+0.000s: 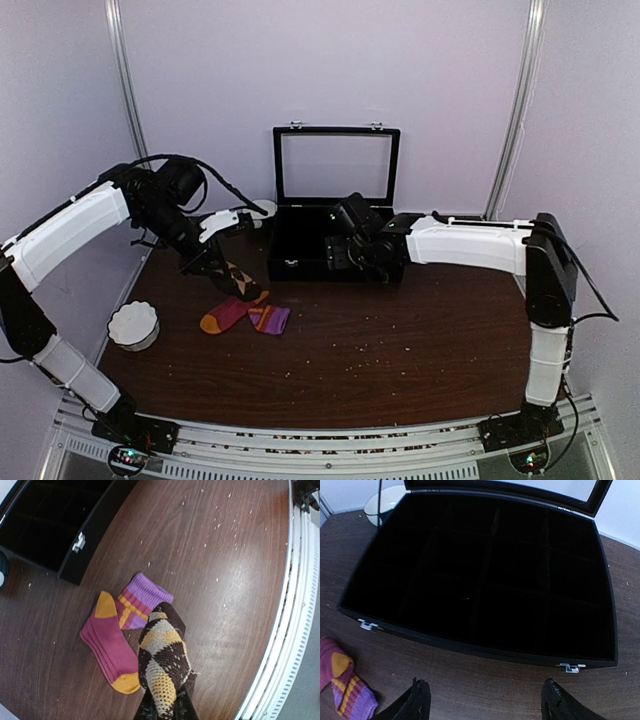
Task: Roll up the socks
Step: Move the storage box to the center of the board.
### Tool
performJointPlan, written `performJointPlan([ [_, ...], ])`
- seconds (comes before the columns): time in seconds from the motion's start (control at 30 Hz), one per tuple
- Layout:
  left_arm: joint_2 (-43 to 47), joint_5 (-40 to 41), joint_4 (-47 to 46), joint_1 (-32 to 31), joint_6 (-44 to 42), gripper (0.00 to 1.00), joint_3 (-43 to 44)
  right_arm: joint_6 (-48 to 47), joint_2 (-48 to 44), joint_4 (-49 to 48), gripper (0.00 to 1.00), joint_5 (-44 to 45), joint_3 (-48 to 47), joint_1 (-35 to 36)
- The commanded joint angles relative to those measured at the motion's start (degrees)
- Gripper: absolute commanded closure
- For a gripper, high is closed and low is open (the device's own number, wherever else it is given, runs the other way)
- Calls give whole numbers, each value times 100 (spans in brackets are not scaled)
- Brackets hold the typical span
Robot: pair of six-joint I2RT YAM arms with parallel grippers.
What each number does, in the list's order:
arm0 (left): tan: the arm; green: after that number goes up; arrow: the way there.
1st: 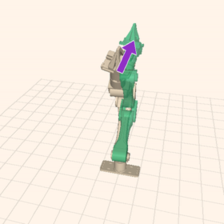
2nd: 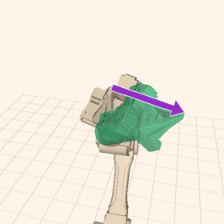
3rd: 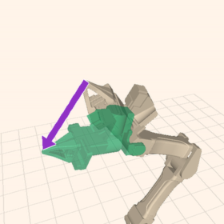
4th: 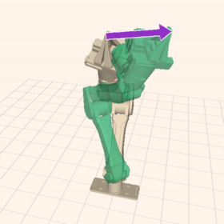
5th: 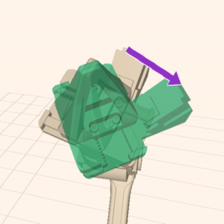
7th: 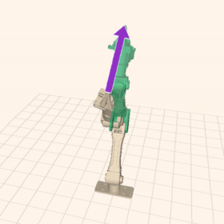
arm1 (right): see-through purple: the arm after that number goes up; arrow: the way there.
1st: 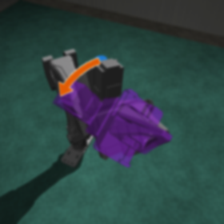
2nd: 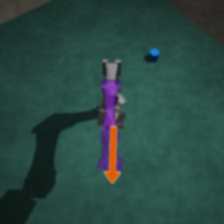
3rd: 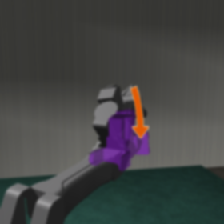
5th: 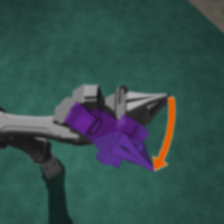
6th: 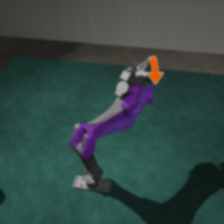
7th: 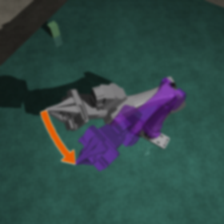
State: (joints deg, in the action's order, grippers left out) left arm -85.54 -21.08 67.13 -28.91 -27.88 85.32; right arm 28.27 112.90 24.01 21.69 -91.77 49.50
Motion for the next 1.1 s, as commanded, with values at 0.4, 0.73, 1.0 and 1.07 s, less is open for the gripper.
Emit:
performJointPlan([
  [0.4,778,128,-63,23,-288,100,-720,-183,1918,995,28,-491,-2432,-765],
  [0.73,1079,88,57,25,-333,100,-868,-63,2810,1812,32,-624,-3245,-894],
  [1.0,1065,208,80,25,-419,100,-778,-62,2614,1947,54,-855,-2882,-946],
  [1.07,983,299,41,25,-408,100,-688,-21,2451,1865,63,-924,-2543,-950],
])
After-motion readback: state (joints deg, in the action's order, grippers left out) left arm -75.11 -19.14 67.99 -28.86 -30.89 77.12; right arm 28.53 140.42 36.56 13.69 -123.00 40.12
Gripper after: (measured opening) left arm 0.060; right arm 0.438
